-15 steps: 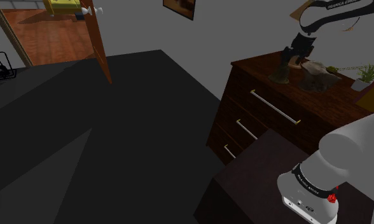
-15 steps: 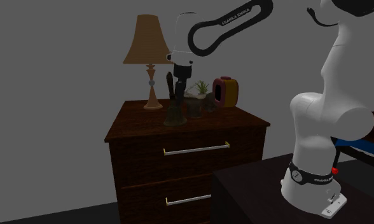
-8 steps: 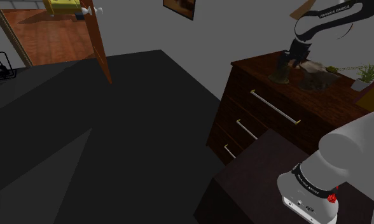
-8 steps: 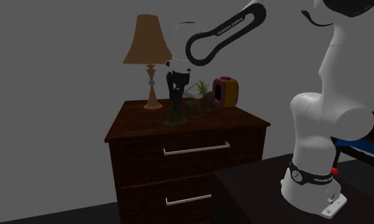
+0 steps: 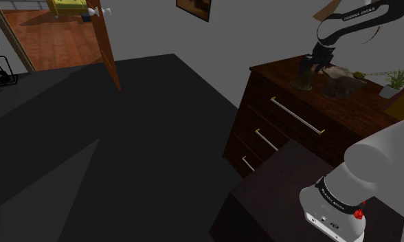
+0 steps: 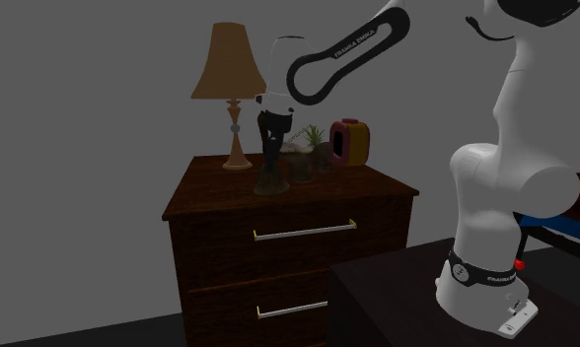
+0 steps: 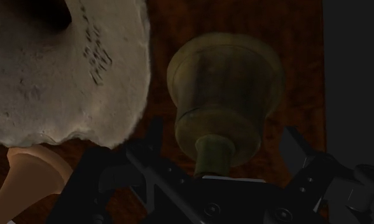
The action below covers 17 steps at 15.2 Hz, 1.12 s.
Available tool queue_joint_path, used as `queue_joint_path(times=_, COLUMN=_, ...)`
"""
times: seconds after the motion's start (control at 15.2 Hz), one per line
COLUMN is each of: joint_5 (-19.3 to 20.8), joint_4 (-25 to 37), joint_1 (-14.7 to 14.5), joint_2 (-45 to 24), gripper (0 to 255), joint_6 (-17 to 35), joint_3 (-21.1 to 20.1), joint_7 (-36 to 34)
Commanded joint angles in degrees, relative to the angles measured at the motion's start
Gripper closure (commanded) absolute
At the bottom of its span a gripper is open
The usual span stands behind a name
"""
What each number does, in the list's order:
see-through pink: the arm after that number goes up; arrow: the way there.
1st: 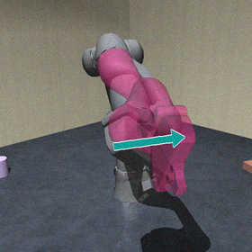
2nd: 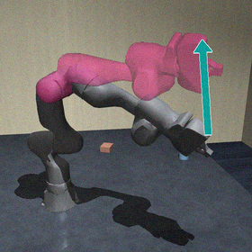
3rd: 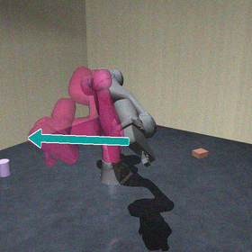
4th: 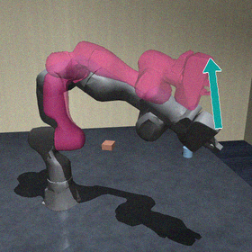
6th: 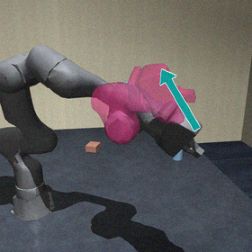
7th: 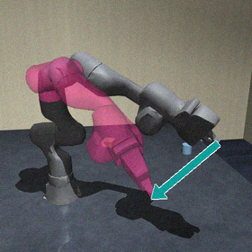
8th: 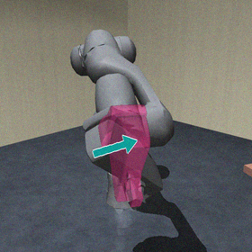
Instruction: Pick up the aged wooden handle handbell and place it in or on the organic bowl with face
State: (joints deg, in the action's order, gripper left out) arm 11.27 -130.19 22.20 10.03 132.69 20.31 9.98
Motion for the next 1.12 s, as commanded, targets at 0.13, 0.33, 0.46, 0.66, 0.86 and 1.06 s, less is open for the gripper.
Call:
queue_joint_path(times=0.13, joint_5=-0.23, joint_4=-0.78, joint_1=0.46, joint_2=-1.03, gripper=255, joint_6=-1.25, joint_3=0.75, joint_7=0.46)
queue_joint_path(times=0.33, joint_5=-0.27, joint_4=-0.76, joint_1=0.3, joint_2=-1.42, gripper=255, joint_6=-0.94, joint_3=0.56, joint_7=0.08)
queue_joint_path(times=0.46, joint_5=-0.52, joint_4=0.04, joint_1=0.29, joint_2=-1.79, gripper=255, joint_6=-1.31, joint_3=0.67, joint_7=0.41)
queue_joint_path(times=0.66, joint_5=0.15, joint_4=-0.27, joint_1=0.31, joint_2=0.25, gripper=255, joint_6=-3.09, joint_3=0.05, joint_7=-0.38)
queue_joint_path(times=0.86, joint_5=0.16, joint_4=1.23, joint_1=0.32, joint_2=1.16, gripper=255, joint_6=-5.47, joint_3=-0.21, joint_7=-0.28)
queue_joint_path(times=1.06, joint_5=0.15, joint_4=2.83, joint_1=0.26, joint_2=1.95, gripper=255, joint_6=-7.84, joint_3=-0.41, joint_7=-0.16)
